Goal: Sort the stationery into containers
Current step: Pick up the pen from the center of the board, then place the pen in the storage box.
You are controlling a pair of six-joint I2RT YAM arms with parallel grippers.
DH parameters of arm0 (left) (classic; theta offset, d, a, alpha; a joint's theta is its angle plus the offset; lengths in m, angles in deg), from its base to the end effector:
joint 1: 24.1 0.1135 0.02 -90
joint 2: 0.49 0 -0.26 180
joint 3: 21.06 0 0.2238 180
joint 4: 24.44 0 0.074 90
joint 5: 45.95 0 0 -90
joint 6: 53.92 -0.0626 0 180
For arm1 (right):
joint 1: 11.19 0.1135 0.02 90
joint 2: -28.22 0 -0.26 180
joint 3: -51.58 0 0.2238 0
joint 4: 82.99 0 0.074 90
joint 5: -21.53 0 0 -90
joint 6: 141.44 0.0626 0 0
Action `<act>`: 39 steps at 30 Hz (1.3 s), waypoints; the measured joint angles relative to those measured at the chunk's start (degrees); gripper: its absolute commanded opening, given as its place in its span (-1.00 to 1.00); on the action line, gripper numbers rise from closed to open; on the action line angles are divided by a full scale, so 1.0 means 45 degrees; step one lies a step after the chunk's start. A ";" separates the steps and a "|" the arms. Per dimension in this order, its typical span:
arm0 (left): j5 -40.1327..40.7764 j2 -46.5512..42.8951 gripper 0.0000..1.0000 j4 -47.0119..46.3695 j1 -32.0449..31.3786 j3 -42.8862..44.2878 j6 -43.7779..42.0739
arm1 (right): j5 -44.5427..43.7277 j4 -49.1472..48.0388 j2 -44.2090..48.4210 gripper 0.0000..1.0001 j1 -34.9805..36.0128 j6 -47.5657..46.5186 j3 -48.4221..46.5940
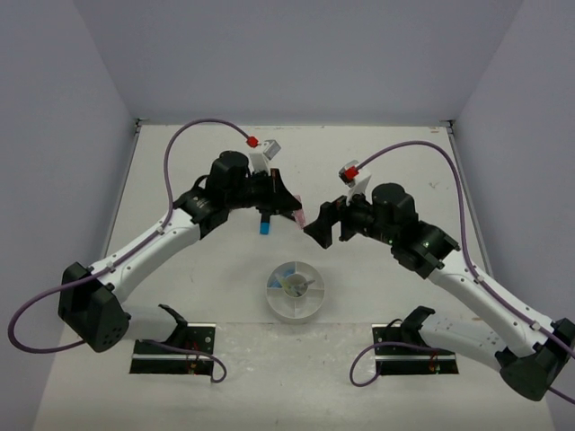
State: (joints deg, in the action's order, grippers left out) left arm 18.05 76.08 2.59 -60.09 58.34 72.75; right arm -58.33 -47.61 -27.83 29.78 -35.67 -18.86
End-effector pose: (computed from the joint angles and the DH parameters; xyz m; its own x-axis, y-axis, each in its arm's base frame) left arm 0.2282 -0.1996 0.3240 -0.7747 -0.1008 -0.6243 0.4851 0.5387 -0.6889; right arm 0.1575 0.1514 0.3362 -0.4694 -0.0533 -0.8814 -0.6671 0.6754 0.3144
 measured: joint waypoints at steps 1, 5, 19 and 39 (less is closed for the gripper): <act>0.0585 -0.0245 -1.00 0.0321 -0.0077 -0.0227 -0.0362 | -0.0141 0.0016 0.0116 0.98 0.0005 0.0005 0.0094; 0.2133 -0.2205 -1.00 0.1213 -0.0363 -0.2183 -0.1093 | -0.1014 0.0379 0.1403 0.97 -0.0107 0.0046 0.1023; 0.2454 -0.5530 -1.00 0.0645 -0.0784 -0.6230 -0.0954 | -0.1029 0.0909 0.2182 0.97 -0.0703 0.0174 0.1446; 0.2149 -0.5104 0.29 -0.1341 -0.2038 -0.7503 0.0271 | -0.0591 0.0974 0.0253 0.98 -0.0761 0.0155 0.1563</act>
State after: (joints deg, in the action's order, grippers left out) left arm 27.73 53.12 -3.44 -69.27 24.58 73.97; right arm -60.99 -43.23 -26.69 26.36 -34.97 -11.83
